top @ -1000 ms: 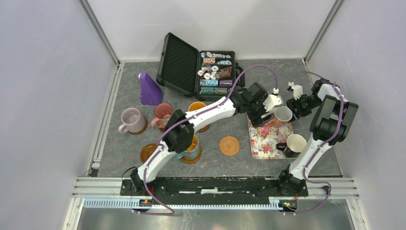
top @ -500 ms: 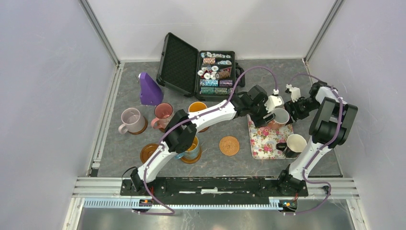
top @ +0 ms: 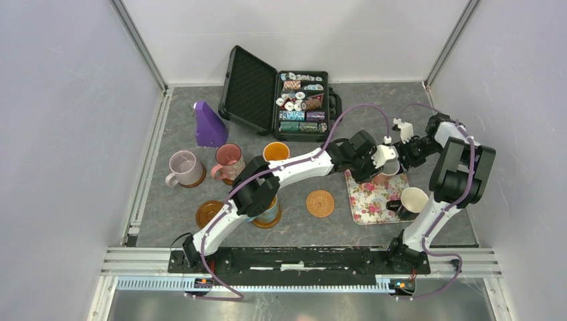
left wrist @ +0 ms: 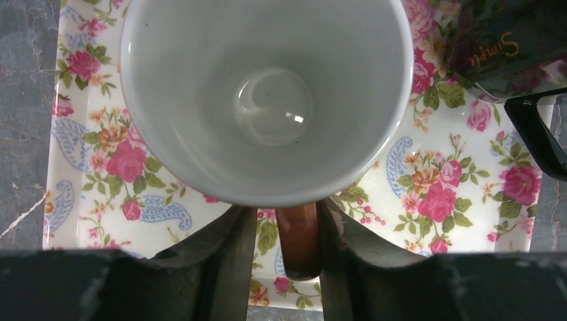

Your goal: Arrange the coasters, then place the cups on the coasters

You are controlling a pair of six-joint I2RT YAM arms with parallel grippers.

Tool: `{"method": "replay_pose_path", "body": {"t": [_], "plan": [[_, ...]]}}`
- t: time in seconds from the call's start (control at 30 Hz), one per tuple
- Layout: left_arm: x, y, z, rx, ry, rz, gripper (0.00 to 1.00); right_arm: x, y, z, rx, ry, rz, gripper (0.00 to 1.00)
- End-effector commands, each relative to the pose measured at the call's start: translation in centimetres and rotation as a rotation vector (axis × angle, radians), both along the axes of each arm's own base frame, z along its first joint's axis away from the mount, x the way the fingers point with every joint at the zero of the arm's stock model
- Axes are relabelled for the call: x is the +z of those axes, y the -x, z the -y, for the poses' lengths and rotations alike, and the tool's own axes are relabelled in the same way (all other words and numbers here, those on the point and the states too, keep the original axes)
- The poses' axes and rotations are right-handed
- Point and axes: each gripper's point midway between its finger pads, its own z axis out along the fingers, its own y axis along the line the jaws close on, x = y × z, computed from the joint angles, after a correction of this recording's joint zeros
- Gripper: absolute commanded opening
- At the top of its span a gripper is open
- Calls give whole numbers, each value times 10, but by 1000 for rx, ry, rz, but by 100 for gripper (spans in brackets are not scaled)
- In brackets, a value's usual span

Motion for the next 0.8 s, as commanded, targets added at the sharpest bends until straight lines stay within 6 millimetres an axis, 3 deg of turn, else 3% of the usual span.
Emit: {"method": "replay_pose_path", "body": {"t": [0.0,0.13,0.23,0.37,0.47,0.5,0.67,0.77], "plan": [[8,-8,8,82,39,7,40,14,0,-24,15,-70,29,71],[18,-15,7,169,46,-7,27,17,-2,-29,10,-86,35,72],[24,-13,4,215,38,-47,3,21,-9,-27,-1,-81,50,73],[38,-13,-6,288,61,-67,2,31,-24,-22,-38,-80,81,76],[62,-25,-20,389,114,-8,2,43,-38,-15,-69,-79,120,79],[78,-29,-26,421,151,23,2,49,-42,-14,-73,-77,135,80],[120,-27,-69,538,238,96,2,68,-57,-6,-79,-56,197,84],[122,-21,-100,621,219,109,2,74,-61,-3,-86,-52,209,86]]}}
